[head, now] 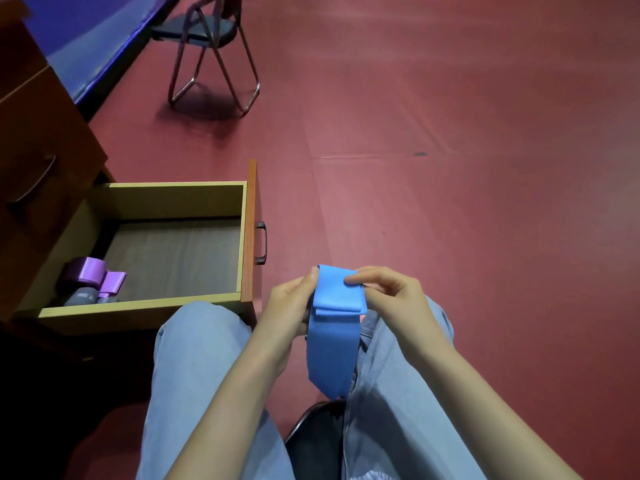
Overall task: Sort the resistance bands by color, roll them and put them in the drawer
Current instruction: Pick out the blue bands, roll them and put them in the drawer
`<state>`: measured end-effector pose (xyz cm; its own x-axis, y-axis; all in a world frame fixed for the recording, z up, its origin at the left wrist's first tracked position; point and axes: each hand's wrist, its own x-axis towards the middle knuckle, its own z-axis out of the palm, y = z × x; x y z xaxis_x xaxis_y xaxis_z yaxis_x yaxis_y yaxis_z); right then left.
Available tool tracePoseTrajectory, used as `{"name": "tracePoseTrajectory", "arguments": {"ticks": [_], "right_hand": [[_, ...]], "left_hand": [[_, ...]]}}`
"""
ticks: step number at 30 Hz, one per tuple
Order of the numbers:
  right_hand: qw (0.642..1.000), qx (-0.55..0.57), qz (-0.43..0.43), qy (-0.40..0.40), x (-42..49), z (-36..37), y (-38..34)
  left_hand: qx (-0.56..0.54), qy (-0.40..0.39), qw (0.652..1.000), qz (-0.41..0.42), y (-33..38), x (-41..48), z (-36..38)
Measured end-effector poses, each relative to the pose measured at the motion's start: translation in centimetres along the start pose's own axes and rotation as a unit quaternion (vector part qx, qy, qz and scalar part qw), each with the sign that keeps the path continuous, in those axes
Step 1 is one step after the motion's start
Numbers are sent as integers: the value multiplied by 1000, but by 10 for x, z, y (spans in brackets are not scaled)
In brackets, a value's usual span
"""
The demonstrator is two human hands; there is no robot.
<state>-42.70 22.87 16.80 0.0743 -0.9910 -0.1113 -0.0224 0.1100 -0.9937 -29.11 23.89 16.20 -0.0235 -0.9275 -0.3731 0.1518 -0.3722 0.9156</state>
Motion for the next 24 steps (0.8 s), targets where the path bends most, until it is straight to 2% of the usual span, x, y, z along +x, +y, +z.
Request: {"name": "tracePoseTrajectory", "arguments": {"ticks": [12, 17, 19, 22, 24], "right_hand": [[999, -46, -7, 19, -4, -4, -1], [997, 54, 27, 43, -10, -1, 0], [997, 46, 57, 16, -11, 0, 1], [993, -17, 85, -85, -12, 0, 2], [992, -36, 76, -99, -13, 2, 0]], "left_hand": [[46, -38, 996, 69, 1, -2, 4], [66, -35, 991, 109, 3, -2, 1], [66, -30, 990, 124, 4, -2, 0], [64, -31, 986, 151, 6, -2, 0], [72, -31, 983, 166, 7, -2, -1]]}}
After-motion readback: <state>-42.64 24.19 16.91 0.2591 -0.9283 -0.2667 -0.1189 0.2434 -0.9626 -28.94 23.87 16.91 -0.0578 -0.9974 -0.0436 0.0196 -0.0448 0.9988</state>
